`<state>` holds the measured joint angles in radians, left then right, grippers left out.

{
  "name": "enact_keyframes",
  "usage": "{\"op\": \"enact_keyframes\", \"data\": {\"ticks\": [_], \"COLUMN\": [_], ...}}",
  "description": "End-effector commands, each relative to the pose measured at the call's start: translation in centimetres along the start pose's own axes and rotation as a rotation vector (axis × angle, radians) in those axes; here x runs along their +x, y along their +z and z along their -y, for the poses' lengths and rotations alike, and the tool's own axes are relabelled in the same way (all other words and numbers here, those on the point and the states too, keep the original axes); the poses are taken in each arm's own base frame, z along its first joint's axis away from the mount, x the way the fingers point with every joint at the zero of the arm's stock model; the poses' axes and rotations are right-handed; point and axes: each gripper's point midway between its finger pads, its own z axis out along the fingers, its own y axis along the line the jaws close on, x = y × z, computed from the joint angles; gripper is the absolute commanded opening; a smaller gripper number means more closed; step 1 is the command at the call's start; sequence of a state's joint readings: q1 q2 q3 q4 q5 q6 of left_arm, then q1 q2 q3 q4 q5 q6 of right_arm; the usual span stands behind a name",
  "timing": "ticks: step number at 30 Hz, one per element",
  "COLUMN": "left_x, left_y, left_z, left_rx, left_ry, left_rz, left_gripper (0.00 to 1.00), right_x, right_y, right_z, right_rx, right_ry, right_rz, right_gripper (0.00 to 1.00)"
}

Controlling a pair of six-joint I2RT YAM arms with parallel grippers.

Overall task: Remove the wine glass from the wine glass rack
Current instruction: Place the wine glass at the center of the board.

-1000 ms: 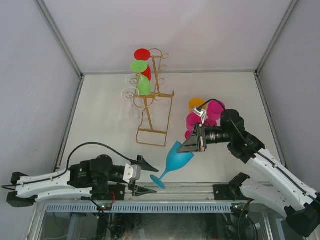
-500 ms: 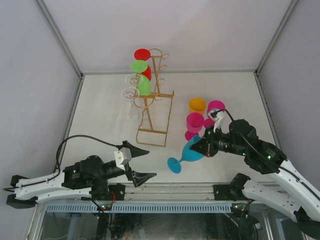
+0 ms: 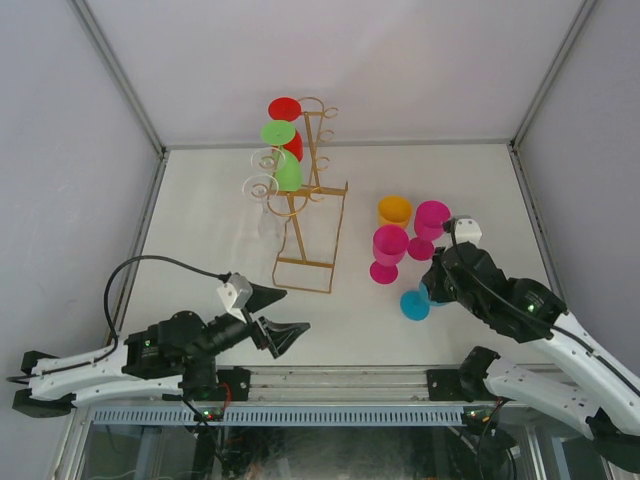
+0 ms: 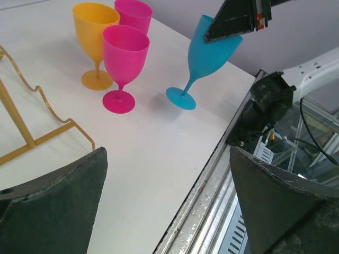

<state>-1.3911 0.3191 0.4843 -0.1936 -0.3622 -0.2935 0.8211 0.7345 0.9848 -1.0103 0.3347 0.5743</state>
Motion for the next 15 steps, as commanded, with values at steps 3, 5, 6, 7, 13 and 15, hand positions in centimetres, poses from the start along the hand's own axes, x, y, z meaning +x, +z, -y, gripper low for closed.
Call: {"op": "enact_keyframes", "data": {"ticks": [3, 5, 6, 7, 13, 15], "left_x": [-2.4, -2.5, -2.6, -2.9, -2.6, -2.2], "left_y": [-0.5, -0.6, -0.7, -0.9, -2.2, -2.5], "left_z": [-1.2, -1.4, -1.5, -1.7, -3.8, -3.7], "left_rx": [-0.093, -0.099, -0.107, -0.118, -0.231, -0.226], "left_ry": [-0.108, -0.113, -0.119, -0.130, -0.100, -0.103], "left_rz": [0.081, 0.083, 0.082, 0.087, 0.041, 0.015], "left_gripper": [1.00, 1.00, 1.00, 1.00, 1.00, 1.00], "right_x": [-2.7, -3.1, -3.3, -3.5, -4.5, -4.6], "right_y": [1.8, 2.6, 2.9, 3.2, 5.0, 5.8], "right_z": [2.9, 3.1, 3.3, 3.5, 3.7, 3.5], "right_rx": [0.135, 0.129, 0.136, 0.148, 0.177, 0.177], "right_ry": [0.110, 0.137, 0.147, 0.158, 0.109, 0.090], "right_rz": [0.137, 0.141, 0.141, 0.143, 0.122, 0.109], "right_gripper": [0.00, 0.00, 0.00, 0.00, 0.00, 0.00]}}
